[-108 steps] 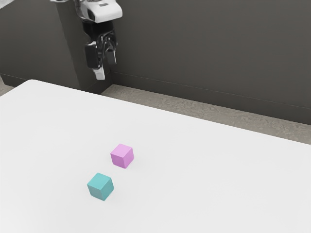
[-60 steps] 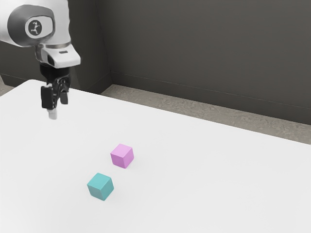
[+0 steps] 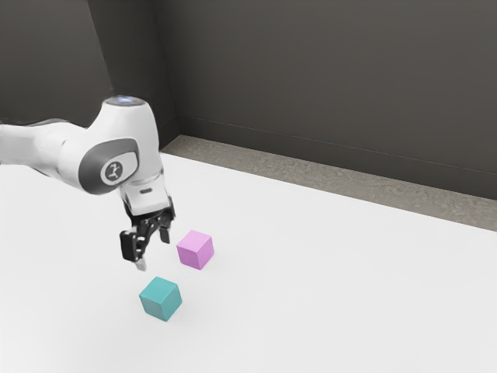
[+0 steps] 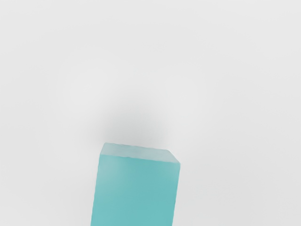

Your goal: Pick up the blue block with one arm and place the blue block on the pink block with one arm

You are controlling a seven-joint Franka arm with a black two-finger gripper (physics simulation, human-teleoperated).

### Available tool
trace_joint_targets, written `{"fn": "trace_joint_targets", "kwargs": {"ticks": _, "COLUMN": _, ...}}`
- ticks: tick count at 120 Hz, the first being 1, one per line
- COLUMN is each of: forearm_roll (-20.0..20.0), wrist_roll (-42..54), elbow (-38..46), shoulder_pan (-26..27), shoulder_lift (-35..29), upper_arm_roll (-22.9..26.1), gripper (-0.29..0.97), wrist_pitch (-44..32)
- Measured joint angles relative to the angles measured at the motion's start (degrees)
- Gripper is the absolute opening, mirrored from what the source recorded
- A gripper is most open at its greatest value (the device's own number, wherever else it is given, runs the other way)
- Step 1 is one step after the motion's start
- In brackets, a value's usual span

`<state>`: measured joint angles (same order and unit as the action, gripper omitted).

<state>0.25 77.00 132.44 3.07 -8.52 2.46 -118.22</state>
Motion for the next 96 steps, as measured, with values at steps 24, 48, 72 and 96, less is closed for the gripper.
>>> {"fn": "trace_joint_targets", "kwargs": {"ticks": 24, "forearm_roll": -1.26, "wrist_roll": 4.37, "elbow": 3.83, "shoulder_pan": 1.43, "shoulder_lift": 1.96, "upper_arm_roll": 0.08, "gripper": 0.68, "wrist_pitch": -8.96}}
{"fn": "trace_joint_targets", "kwargs": {"ticks": 48, "forearm_roll": -1.55, "wrist_roll": 7.49, "elbow": 7.86, "shoulder_pan": 1.33, "shoulder_lift": 2.56, "upper_arm_roll": 0.09, "gripper": 0.68, "wrist_pitch": -12.53}}
{"fn": "trace_joint_targets", "kwargs": {"ticks": 72, "forearm_roll": -2.08, "wrist_roll": 9.72, "elbow": 9.29, "shoulder_pan": 0.46, "shoulder_lift": 5.62, "upper_arm_roll": 0.09, "gripper": 0.68, "wrist_pitch": -17.19}}
{"fn": "trace_joint_targets", "kwargs": {"ticks": 96, "forearm_roll": -2.29, "wrist_roll": 11.39, "elbow": 8.8, "shoulder_pan": -0.59, "shoulder_lift": 9.47, "upper_arm_roll": 0.09, "gripper": 0.68, "wrist_pitch": -20.44}}
